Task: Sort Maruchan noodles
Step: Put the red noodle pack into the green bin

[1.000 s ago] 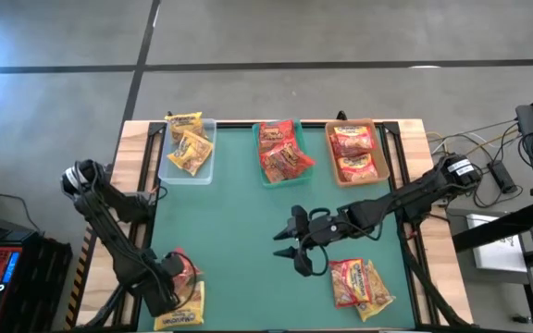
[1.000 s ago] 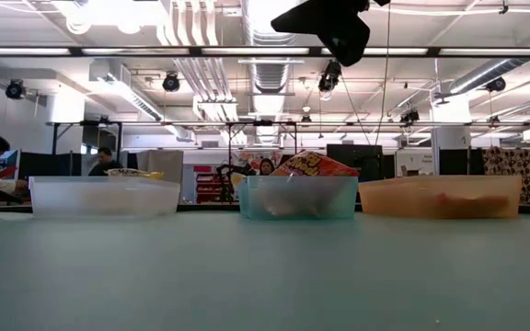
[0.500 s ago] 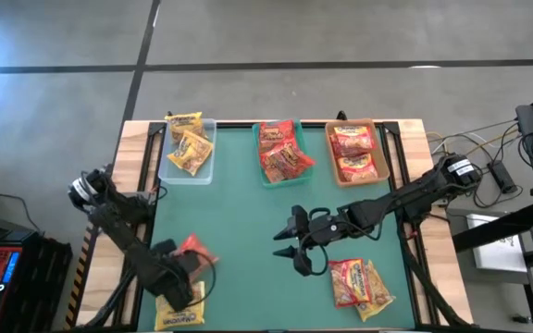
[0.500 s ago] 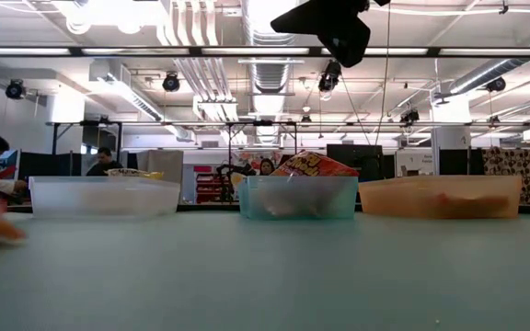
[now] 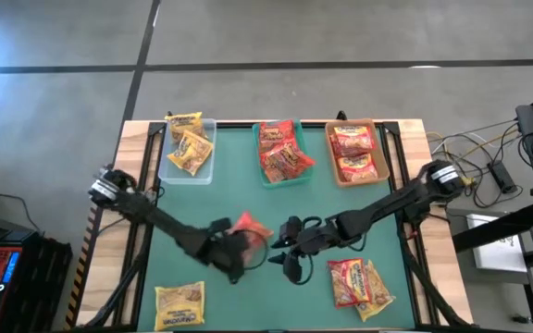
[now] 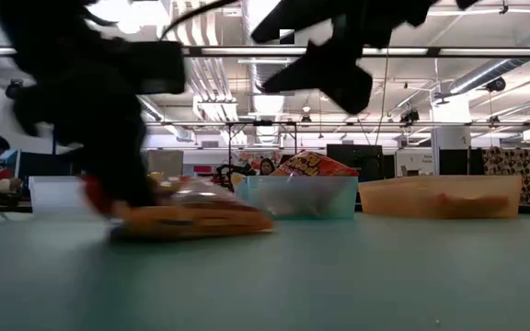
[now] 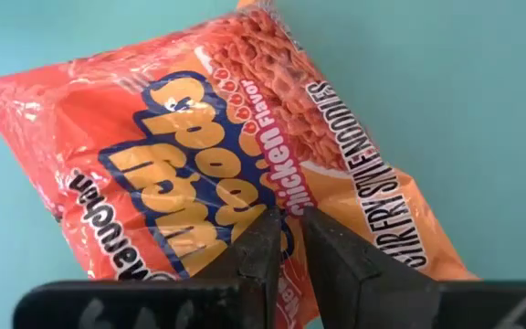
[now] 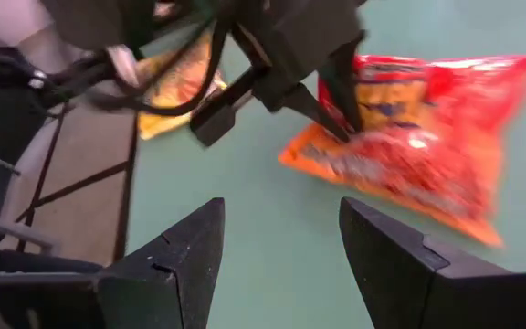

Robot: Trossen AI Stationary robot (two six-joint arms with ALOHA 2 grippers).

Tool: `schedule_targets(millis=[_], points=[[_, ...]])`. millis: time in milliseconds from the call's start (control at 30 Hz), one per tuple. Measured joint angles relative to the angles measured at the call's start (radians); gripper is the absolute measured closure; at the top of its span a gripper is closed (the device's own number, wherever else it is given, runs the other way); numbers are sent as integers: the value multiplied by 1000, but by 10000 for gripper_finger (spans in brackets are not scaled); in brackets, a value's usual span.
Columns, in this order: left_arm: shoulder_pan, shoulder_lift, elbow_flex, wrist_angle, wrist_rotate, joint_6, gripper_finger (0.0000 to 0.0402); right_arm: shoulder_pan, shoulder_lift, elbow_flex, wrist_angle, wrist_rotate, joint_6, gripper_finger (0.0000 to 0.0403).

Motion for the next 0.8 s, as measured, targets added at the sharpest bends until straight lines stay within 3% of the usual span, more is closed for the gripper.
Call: schedule_targets(millis=[100, 333, 500, 600, 800], points=[[58, 27, 1, 147, 10, 105, 363, 0, 63, 2, 1, 2, 43, 197], [116, 6, 4, 260, 18, 230, 363, 0, 123, 10, 3, 63, 72, 197], [117, -83, 5, 52, 18, 221, 363, 8, 123, 10, -17, 223, 20, 197], [119, -167, -4, -65, -38, 163, 363, 13, 145, 10, -34, 304, 17, 197], [122, -305, -106, 8, -59, 76, 363, 13, 199, 11, -44, 317, 46, 197]])
